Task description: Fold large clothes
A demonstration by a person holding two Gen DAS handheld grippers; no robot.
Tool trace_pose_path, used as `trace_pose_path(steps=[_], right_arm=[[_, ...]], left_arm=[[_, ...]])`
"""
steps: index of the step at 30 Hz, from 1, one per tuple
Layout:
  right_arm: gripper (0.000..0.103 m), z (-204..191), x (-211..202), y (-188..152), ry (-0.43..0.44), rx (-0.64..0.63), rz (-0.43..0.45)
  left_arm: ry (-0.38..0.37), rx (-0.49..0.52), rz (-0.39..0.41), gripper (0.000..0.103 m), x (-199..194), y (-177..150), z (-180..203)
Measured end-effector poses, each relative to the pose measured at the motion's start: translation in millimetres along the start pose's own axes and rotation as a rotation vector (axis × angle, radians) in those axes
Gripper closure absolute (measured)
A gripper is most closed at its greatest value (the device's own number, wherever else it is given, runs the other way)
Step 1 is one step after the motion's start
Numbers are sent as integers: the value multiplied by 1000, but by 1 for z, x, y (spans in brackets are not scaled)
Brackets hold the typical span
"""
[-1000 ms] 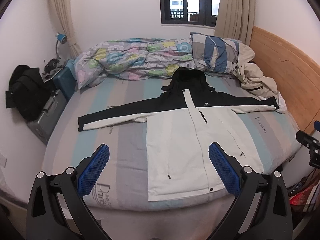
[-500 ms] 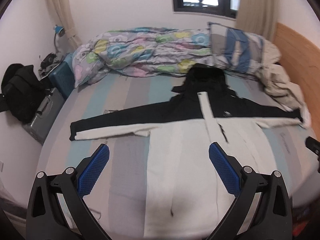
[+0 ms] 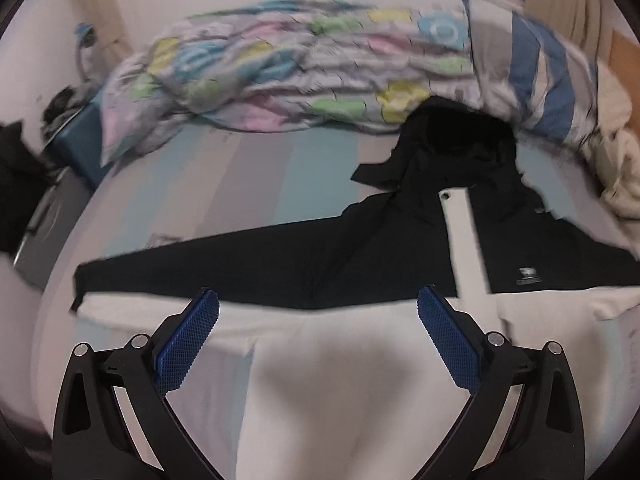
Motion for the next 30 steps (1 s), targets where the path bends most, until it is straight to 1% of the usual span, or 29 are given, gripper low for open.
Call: trace_pose_path(steps=[1, 2, 3, 4, 5, 7, 9, 10, 12, 13, 16, 19, 21, 24, 26, 29, 30], right_arm=[[7, 14, 16, 0, -24, 9, -12], [7, 37, 35, -1, -44, 40, -32], [7, 58, 46, -2, -53, 77, -40], [7, 81, 56, -2, -71, 117, -46], [7, 112, 68, -4, -88, 167, -62], [7, 169, 87, -12, -129, 237, -93], [7, 230, 101, -20, -179, 310, -106], [7, 265, 110, -26, -215, 348, -127], [7, 313, 122, -35, -243, 413, -153], [7, 342, 129, -41, -272, 448, -163], [7, 398, 155, -54, -284, 539, -205], [7, 436, 174, -71, -270, 632, -224], [7, 454, 186, -79, -247, 694, -226], [7, 468, 200, -82, -223, 746, -220], [8, 472, 206, -79, -236, 750, -212], [16, 473, 208, -72, -234, 766, -186], [20, 474, 208, -70, -235, 773, -184]], left_arm=[[-12, 9, -8, 6, 23, 3, 4], [-17, 12, -22, 6, 47, 5, 7], [-8, 14, -40, 6, 64, 6, 8], [-21, 4, -68, 6, 86, 7, 11], [-25, 2, -85, 6, 105, 8, 15], [2, 17, -111, 6, 130, 6, 20], [10, 29, -123, 6, 155, 6, 29], [18, 42, -132, 6, 165, 5, 34], [13, 51, -150, 6, 185, 7, 45], [19, 59, -150, 6, 191, 7, 49], [28, 65, -155, 6, 207, 8, 60], [39, 54, -158, 6, 221, 10, 67], [31, 20, -165, 5, 230, 11, 69], [34, 8, -167, 5, 235, 10, 71], [36, 4, -165, 5, 237, 9, 71], [47, 18, -153, 5, 238, 7, 73], [49, 18, -154, 5, 238, 7, 74]])
Point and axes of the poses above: each gripper's, at about its wrist camera, not at the fingertips, and x roughly the way its jaws point, z to its right, y to its top, the point moved 6 cm from there along x, roughly the way its jaws point, and after that the axes turned 5 degrees about -z, right-handed, at the moved point
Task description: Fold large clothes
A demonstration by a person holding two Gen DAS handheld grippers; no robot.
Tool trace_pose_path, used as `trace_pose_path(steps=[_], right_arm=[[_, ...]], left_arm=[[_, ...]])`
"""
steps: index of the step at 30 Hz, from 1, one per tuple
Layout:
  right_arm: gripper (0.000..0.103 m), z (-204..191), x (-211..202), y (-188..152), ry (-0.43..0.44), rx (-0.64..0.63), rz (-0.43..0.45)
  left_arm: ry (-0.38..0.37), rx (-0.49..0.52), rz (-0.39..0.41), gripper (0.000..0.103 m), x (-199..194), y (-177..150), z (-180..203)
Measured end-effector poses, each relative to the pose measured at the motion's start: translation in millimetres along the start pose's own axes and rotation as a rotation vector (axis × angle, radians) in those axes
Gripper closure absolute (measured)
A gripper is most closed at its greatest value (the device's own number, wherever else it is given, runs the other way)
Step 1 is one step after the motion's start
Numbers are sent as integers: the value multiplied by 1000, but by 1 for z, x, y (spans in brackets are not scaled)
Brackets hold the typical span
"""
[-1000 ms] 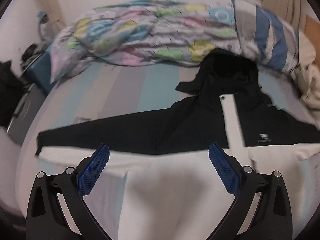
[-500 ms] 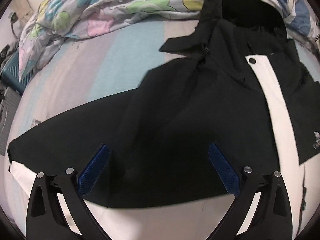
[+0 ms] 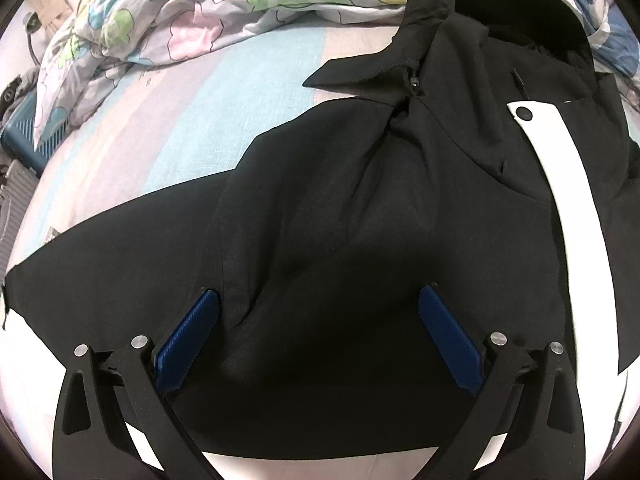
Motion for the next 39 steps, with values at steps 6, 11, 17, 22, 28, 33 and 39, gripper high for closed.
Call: trace_pose_path(steps=[6, 11, 17, 22, 28, 33, 39], right_arm=[[43, -11, 2, 9, 16, 60, -4], [73, -17, 0, 9, 83, 133, 16], [93, -38, -21, 18, 50, 98, 77], [97, -58, -58, 16, 37, 40, 159], [97, -90, -122, 10, 81, -50, 268], [98, -127, -177, -6, 91, -175, 322], [99, -217, -247, -65, 187, -354, 399]], left_arm=[[4, -2, -7, 5, 1, 0, 1], [6, 10, -6, 5, 0, 0, 0], [7, 9, 2, 5, 0, -2, 2], [-5, 0, 6, 5, 1, -2, 1], [-10, -2, 22, 5, 0, -2, 1], [12, 1, 42, 5, -2, -3, 3], [-7, -12, 46, 5, -2, -4, 2]])
Point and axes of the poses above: each gripper's, at about its wrist camera, not at the fingertips, and x roughly the way its jaws point, z to its right, y to its top, the point moved 6 cm from there along x, roughly the way its jaws point, and after that the axes turned 5 degrees about -z, right-handed, at the moved point
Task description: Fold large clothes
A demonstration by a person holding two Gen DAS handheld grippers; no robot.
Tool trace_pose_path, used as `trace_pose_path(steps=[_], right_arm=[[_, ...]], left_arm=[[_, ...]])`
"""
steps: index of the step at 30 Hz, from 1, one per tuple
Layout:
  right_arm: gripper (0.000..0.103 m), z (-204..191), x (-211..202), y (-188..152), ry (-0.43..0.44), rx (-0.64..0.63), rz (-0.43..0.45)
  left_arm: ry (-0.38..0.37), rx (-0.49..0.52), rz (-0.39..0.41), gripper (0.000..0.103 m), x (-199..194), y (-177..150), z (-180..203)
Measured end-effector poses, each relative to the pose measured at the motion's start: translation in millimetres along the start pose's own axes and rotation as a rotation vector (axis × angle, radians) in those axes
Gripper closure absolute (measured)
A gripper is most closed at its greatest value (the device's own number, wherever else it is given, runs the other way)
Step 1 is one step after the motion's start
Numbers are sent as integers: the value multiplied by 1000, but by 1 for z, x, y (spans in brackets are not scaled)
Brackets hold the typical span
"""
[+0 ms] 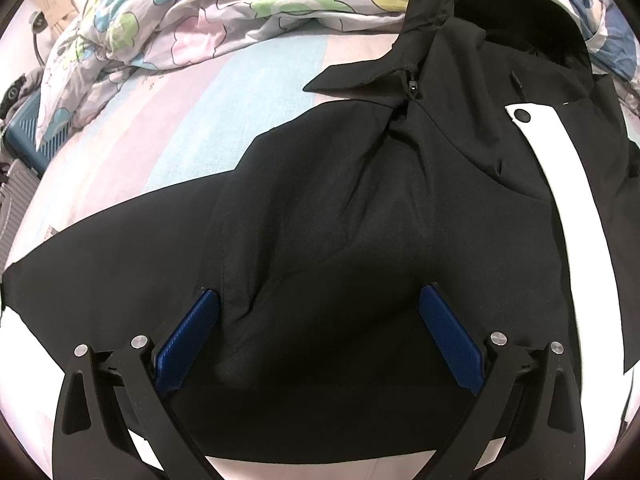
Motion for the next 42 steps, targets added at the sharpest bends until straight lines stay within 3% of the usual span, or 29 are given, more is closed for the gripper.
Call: trace_pose_path(steps=[6, 9, 12, 20, 28, 34, 42], right_arm=[[100, -138, -37, -24, 145, -153, 27], [100, -198, -47, -40, 187, -218, 22], [100, -250, -61, -56, 214, -271, 14], [100, -370, -93, -109, 234, -427, 35], [100, -515, -102, -196, 239, -559, 19], [100, -601, -79, -273, 226, -654, -63], [100, -648, -58, -328, 185, -741, -112]], left_arm=[[-19, 0, -4, 6, -4, 6, -8], [-43, -27, 5, 6, -14, 14, -30], [-61, -51, 11, 6, -26, 21, -68], [-9, -81, 3, 6, -32, 10, -202], [-13, -85, 0, 6, -25, -11, -277], [-48, -121, -29, 6, -6, -32, -320], [-88, -127, -24, 6, 12, -49, -334]])
Point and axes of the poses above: each gripper's, at about its wrist camera, not at the fingertips, and x roughly the way its jaws point, z to its right, y to its top, the point moved 6 cm from there along x, roughly the way its jaws point, and after that the axes turned 5 degrees about -z, right-handed, at the moved point
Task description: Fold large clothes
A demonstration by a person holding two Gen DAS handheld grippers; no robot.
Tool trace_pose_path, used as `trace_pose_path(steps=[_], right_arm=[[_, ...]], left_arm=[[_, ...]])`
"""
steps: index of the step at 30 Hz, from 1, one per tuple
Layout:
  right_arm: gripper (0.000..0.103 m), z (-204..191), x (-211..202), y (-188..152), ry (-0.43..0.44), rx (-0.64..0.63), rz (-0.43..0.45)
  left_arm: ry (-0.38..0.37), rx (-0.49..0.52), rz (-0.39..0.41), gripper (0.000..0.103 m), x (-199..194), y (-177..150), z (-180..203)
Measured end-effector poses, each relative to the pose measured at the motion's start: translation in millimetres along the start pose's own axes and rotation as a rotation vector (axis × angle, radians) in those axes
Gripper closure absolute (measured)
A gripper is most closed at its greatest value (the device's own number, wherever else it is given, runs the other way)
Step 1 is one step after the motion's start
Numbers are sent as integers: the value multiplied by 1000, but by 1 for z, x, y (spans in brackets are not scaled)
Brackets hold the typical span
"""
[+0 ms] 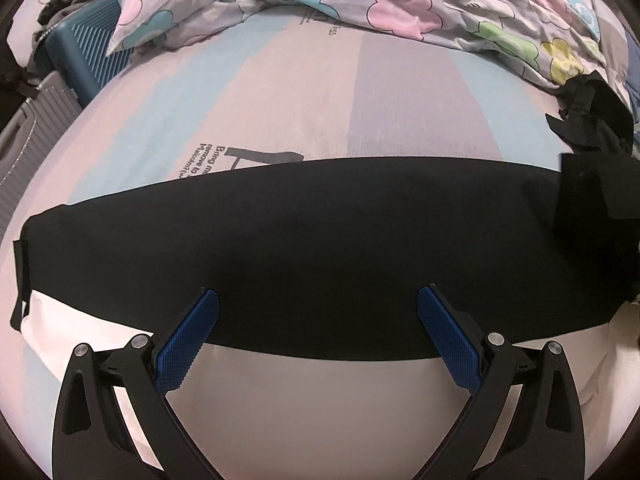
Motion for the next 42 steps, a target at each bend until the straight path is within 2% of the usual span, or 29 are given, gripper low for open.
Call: trace_pose_path(steps=[3, 5, 9, 13, 14, 16, 18, 19, 20, 23, 26, 28, 30, 32, 33, 34, 35, 39, 42], right_arm=[[99, -9, 6, -2, -5, -9, -22], [94, -13, 12, -5, -5, -17, -57], [72, -26, 15, -9, 12, -53, -76], [52, -43, 0, -6, 38, -109, -24], [51, -49, -7, -6, 48, -127, -5], [43, -60, -17, -8, 104, -173, 16], [43, -62, -29, -13, 142, -197, 32], [43, -57, -38, -18, 204, -175, 34], [42, -51, -46, -21, 230, -151, 35], [36, -13, -71, -33, 282, -57, 37], [26, 46, -89, -45, 277, 69, 35], [23, 107, -88, -55, 211, 175, 27], [22, 156, -79, -61, 159, 247, 11], [22, 211, -57, -71, 77, 313, -28], [22, 232, -45, -74, 58, 337, -37], [22, 249, -33, -79, 34, 347, -47], [22, 275, -15, -84, -13, 370, -76], [22, 323, 26, -94, -66, 421, -117], [22, 338, 46, -104, -75, 434, -144]], left_arm=[[-15, -5, 1, 6, 3, 0, -1], [-19, -3, -1, 6, 4, 0, -1], [-21, 9, -5, 6, 6, -1, 0], [-23, 12, -9, 6, 4, 1, -3], [-20, 13, -9, 6, 3, 1, -4], [-11, 5, -8, 6, -1, 3, -11], [-8, -16, 1, 6, -11, 8, -20], [-7, -28, 15, 6, -20, 12, -23], [-4, -32, 28, 6, -29, 15, -24], [-7, -19, 85, 6, -78, 31, -5], [-73, 37, 97, 6, -113, 38, 53], [-156, 43, 64, 6, -119, 37, 94], [-235, 50, 21, 6, -111, 31, 143], [-253, 115, 30, 6, -97, 21, 181], [-234, 155, 39, 6, -84, 13, 199], [-238, 162, 19, 6, -70, 7, 208], [-235, 157, 1, 6, -59, 4, 212], [-180, 83, -53, 6, -20, 0, 202], [-141, 125, -51, 6, -12, -7, 208]])
Point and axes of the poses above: each gripper's, at about its wrist camera, not at the fingertips, and x roughly the way its jaws point, z to its right, y to its top, the point moved 6 cm from there along x, roughly the way its jaws point, and after that the axes turned 5 degrees about -z, right-handed, at the moved point
